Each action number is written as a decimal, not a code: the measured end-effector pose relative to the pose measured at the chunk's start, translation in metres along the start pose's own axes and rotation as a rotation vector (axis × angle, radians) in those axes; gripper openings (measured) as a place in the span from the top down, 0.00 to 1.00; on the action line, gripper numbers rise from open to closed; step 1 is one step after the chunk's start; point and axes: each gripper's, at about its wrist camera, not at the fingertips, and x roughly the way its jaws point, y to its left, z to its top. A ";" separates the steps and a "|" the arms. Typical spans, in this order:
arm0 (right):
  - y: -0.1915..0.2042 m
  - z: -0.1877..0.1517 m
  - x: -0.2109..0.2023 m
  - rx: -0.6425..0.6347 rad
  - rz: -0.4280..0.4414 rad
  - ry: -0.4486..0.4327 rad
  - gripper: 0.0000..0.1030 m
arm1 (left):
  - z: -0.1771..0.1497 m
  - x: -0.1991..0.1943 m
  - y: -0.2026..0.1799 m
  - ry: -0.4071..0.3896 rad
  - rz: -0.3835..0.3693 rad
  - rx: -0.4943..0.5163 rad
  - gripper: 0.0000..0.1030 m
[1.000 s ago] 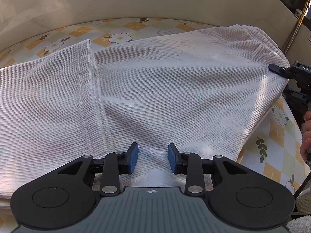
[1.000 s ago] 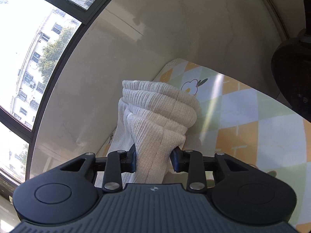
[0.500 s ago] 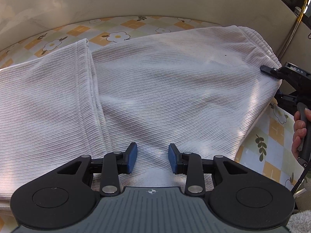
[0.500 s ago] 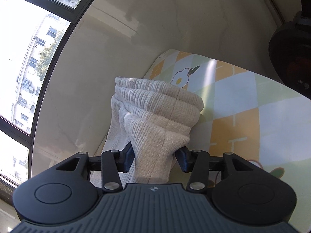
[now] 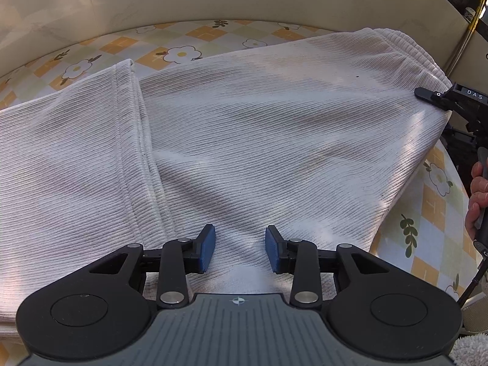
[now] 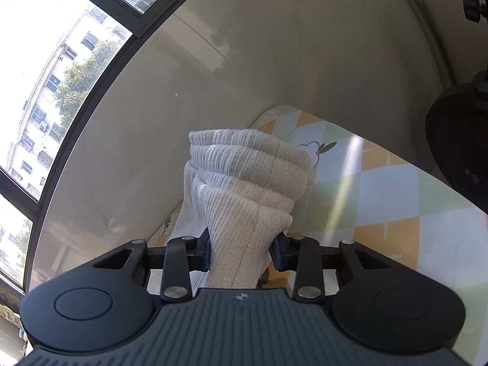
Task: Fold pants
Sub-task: 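Lift the gripped waistband up with the right gripper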
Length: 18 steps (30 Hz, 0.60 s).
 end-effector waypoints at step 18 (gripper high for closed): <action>0.099 0.010 -0.038 -0.279 0.045 -0.075 0.65 | 0.021 0.013 0.003 0.073 -0.038 0.020 0.60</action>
